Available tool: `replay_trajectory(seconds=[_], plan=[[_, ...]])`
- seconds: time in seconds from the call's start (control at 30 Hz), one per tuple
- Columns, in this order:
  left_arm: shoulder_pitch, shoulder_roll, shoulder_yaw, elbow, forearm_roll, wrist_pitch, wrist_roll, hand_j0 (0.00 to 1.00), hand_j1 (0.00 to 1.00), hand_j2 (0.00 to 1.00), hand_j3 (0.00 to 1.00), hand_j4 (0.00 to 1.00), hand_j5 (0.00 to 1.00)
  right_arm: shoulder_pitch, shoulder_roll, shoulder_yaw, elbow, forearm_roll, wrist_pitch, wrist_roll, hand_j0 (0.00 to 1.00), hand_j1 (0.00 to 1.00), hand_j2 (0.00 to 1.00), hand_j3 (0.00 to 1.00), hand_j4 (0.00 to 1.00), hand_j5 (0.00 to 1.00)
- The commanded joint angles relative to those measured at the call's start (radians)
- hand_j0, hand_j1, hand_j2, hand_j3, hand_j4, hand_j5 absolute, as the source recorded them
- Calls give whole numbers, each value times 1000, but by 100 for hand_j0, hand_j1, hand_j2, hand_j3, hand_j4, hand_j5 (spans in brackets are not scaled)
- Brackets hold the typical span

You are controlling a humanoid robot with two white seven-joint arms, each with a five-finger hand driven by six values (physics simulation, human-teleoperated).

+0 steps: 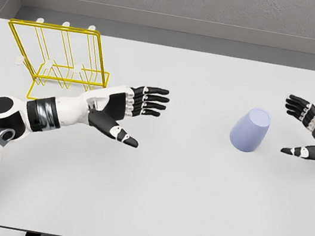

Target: Place the cup on the cup holder with both arms

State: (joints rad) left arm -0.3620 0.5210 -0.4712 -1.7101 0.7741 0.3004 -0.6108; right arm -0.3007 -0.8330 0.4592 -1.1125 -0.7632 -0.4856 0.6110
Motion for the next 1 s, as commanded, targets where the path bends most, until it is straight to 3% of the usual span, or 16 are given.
replay_trajectory(seconds=[0.0, 0.27, 0.4, 0.6, 0.97], plan=[[0, 1, 0, 1, 7, 0, 0, 100, 100, 100, 100, 100, 100, 0, 5, -1, -1, -14, 15, 0, 100, 100, 100, 100, 100, 100], [-9, 1, 0, 14, 5, 0, 0, 100, 100, 100, 100, 100, 100, -12, 46, 4, 13, -5, 73, 0, 100, 100, 100, 100, 100, 100], [-9, -4, -1, 15, 5, 0, 0, 100, 100, 100, 100, 100, 100, -18, 55, 6, 40, 2, 76, 0, 100, 100, 100, 100, 100, 100], [-11, -3, 0, 32, 5, 0, 0, 100, 100, 100, 100, 100, 100, -43, 121, 7, 100, 35, 78, 0, 100, 100, 100, 100, 100, 100], [-12, -18, 0, 55, 5, 0, 0, 100, 100, 100, 100, 100, 100, -64, 160, 30, 114, 68, 98, 0, 100, 100, 100, 100, 100, 100]])
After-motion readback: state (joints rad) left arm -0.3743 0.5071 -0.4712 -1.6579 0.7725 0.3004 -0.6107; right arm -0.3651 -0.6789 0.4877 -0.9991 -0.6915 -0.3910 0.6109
